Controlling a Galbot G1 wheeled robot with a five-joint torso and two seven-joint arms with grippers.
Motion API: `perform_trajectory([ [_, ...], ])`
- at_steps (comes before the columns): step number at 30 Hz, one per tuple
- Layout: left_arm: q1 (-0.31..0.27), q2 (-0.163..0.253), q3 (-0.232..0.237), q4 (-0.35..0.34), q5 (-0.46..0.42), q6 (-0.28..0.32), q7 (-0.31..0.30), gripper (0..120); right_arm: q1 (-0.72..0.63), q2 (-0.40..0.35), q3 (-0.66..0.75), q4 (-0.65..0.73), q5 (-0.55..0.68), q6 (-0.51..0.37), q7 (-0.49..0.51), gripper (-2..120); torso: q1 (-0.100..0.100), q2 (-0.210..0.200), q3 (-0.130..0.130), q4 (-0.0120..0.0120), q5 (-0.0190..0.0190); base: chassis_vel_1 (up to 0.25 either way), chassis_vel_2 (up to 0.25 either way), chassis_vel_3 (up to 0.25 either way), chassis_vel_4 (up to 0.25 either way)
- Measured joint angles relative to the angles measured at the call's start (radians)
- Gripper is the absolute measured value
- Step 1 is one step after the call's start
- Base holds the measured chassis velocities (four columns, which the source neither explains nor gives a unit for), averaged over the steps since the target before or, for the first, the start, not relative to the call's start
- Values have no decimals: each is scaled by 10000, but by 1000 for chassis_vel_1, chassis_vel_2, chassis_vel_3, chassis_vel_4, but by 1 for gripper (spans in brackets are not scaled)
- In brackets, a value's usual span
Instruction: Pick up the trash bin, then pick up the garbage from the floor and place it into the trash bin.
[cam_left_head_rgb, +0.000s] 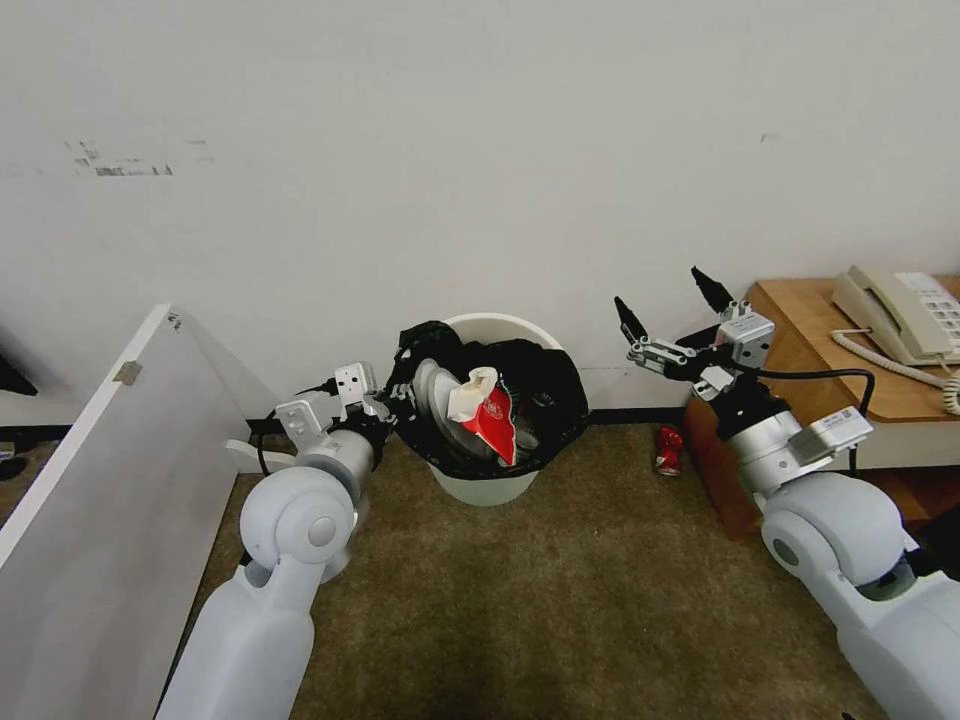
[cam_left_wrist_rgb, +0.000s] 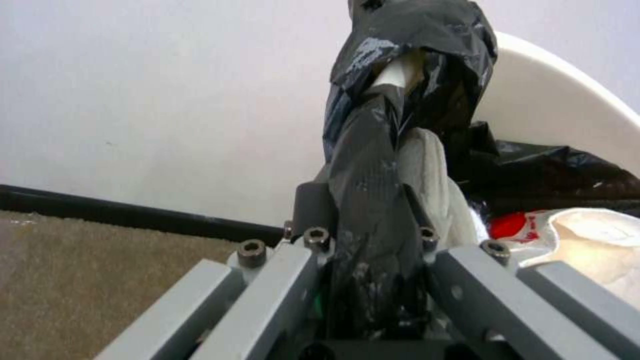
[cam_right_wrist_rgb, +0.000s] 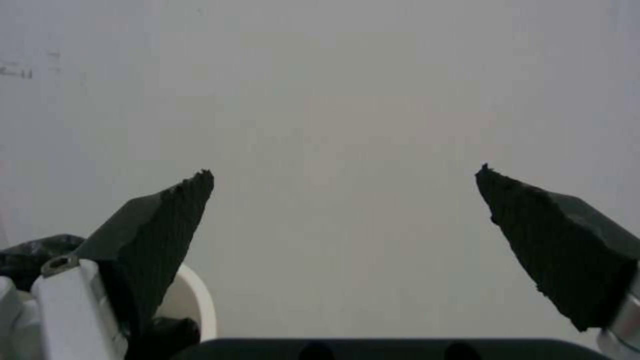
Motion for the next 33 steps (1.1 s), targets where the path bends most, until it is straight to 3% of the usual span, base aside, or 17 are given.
perform_trajectory([
  [33,-124,61,3,91,-89,-4,-8,4,95,-70,-30,-154,25,334,-194,100,0,0,0,0,0,-14,14,12,-16],
])
